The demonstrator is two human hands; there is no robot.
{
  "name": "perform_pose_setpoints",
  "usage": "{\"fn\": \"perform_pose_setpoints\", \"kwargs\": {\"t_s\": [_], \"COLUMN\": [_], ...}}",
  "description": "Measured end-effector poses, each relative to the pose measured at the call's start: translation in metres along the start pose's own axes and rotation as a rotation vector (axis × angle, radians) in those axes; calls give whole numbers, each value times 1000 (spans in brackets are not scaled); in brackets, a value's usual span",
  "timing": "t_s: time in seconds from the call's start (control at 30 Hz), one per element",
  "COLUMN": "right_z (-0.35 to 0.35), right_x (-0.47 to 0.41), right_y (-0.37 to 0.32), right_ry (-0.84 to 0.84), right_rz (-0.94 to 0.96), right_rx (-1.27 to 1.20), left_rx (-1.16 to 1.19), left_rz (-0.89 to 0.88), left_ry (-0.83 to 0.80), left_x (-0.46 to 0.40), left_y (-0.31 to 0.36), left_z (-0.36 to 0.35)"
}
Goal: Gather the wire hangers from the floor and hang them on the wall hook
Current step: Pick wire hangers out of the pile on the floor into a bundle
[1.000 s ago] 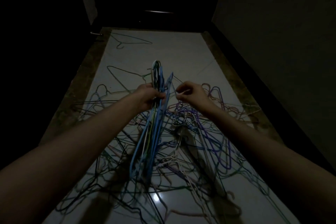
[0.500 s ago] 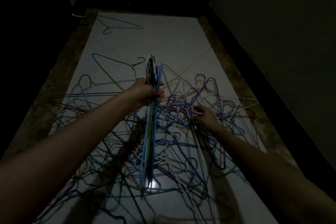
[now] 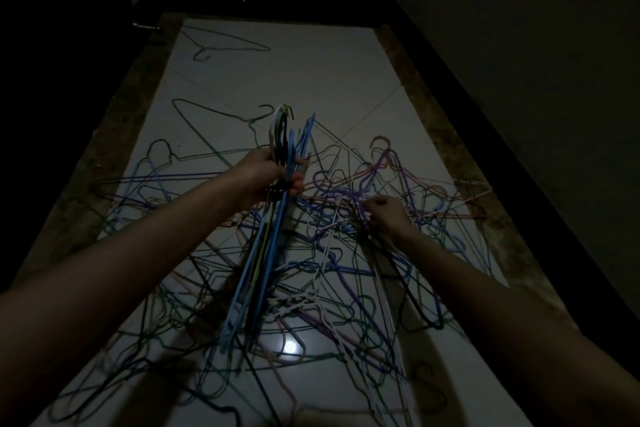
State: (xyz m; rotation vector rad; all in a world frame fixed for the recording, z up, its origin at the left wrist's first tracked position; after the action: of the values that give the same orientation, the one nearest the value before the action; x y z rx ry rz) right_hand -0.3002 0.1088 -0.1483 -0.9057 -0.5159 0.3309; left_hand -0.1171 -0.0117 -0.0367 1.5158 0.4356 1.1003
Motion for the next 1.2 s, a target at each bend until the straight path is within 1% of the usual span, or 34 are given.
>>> {"fn": "perform_pose_setpoints", "kwargs": {"t_s": [0.1, 0.17, 0.2, 0.23, 0.3, 0.33, 0.4, 0.47, 0.63, 0.77, 0.9, 0.97, 1.07, 1.2], "right_z": [7, 9, 11, 14, 25, 33, 46, 55, 59, 52, 51, 52, 53, 45], "right_x": [16, 20, 20, 20, 20, 21, 24, 24, 32, 40, 30, 27, 30, 54], "right_y": [-8, -10, -13, -18, -31, -39, -56, -70, -98, -110, -118, -117, -120, -135], "right_ry": [-129, -136, -84, 14, 273, 376, 487, 511, 351, 228, 240, 213, 190, 9], "right_rz": [-4, 54, 100, 157, 245, 278, 360, 462, 608, 596, 606, 616, 701, 799], "right_rx": [-30, 2, 39, 103, 248, 298, 357, 348, 257, 158, 187, 223, 282, 216], "left_rx": [22, 33, 36, 40, 37, 25, -6, -10, 11, 26, 25, 3, -19, -79], "left_rz": [11, 20, 21, 17, 1, -9, -25, -35, -67, -84, -99, -102, -94, -91], "left_ry": [3, 1, 0, 1, 4, 10, 34, 59, 118, 180, 195, 205, 172, 111], "left_x": [5, 8, 10, 11, 12, 12, 12, 12, 15, 19, 18, 19, 19, 21], "left_y": [5, 8, 9, 11, 13, 14, 17, 20, 26, 32, 33, 32, 31, 30], "left_z": [3, 5, 7, 9, 13, 16, 22, 29, 45, 56, 70, 74, 78, 73]}}
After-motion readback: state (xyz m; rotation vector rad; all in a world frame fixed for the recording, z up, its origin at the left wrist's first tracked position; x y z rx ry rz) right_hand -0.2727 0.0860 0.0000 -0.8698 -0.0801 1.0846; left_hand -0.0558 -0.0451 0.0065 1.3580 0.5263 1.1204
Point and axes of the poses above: each hand's wrist, its own x-axis away from the middle knuckle, its own z-axis out of the back of the hand, y = z × x, the point moved 1 cm from there along -x, towards the middle knuckle, and after that the axes turned 9 degrees about y, right-handed, at the moved point
